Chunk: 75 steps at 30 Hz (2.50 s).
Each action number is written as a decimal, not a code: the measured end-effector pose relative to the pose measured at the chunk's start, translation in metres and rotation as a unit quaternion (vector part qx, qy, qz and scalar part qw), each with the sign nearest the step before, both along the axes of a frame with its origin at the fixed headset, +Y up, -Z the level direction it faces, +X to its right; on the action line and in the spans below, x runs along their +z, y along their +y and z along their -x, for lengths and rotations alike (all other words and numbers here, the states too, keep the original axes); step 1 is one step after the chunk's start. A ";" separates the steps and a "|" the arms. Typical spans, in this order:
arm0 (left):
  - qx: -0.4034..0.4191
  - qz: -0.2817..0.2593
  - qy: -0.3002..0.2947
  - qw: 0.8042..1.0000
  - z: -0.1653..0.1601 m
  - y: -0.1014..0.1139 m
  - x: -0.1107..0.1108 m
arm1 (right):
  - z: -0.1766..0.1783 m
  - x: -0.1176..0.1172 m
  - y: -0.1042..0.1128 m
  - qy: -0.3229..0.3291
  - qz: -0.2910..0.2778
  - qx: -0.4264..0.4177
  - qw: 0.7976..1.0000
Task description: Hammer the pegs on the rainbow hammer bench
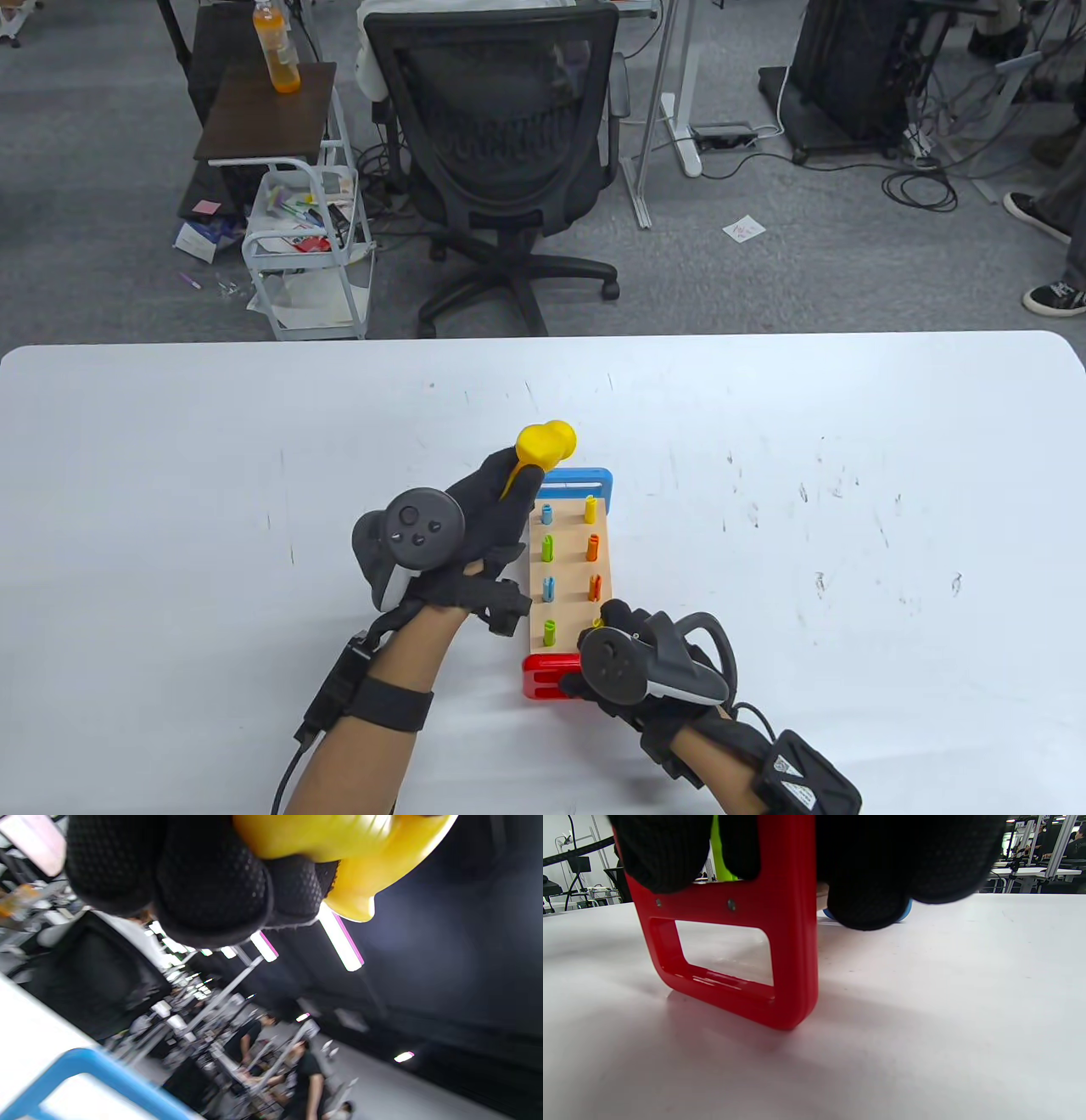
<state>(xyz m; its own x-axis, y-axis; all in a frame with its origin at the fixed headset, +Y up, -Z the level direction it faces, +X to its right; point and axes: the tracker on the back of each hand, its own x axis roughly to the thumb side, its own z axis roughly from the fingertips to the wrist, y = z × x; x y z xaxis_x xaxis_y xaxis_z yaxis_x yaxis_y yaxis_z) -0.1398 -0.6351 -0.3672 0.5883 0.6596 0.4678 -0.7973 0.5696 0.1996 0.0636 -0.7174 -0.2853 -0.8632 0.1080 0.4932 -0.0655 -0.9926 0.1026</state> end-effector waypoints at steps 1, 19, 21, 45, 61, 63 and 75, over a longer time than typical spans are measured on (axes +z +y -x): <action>0.001 -0.006 -0.003 1.000 0.001 -0.003 -0.001 | 0.000 0.000 0.000 0.000 0.001 0.000 1.000; 0.018 0.003 -0.011 1.000 0.008 -0.009 -0.008 | 0.000 0.000 0.000 0.000 0.000 0.000 1.000; 0.002 -0.007 -0.004 1.000 0.009 -0.014 -0.009 | 0.000 0.000 0.000 0.000 0.000 0.000 1.000; -0.058 0.100 0.027 0.993 0.005 -0.056 -0.026 | 0.000 0.000 -0.001 0.002 0.001 0.000 1.000; 0.095 0.056 -0.044 0.993 0.023 0.028 0.013 | 0.000 0.000 -0.001 0.002 0.000 0.000 1.000; 0.113 -0.001 -0.063 0.992 0.020 0.044 0.029 | 0.000 0.000 -0.001 0.003 0.001 -0.001 1.000; -0.163 0.338 -0.041 0.926 -0.003 -0.059 0.001 | 0.000 -0.001 -0.001 0.007 0.003 0.000 1.000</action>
<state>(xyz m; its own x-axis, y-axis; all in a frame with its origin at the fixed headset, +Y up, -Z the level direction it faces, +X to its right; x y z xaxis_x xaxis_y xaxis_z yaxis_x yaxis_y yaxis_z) -0.1363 -0.6943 -0.3661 0.7883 0.6119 0.0645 -0.5583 0.7554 -0.3430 0.0639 -0.7185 -0.2862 -0.8561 0.1111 0.5048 -0.0645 -0.9920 0.1089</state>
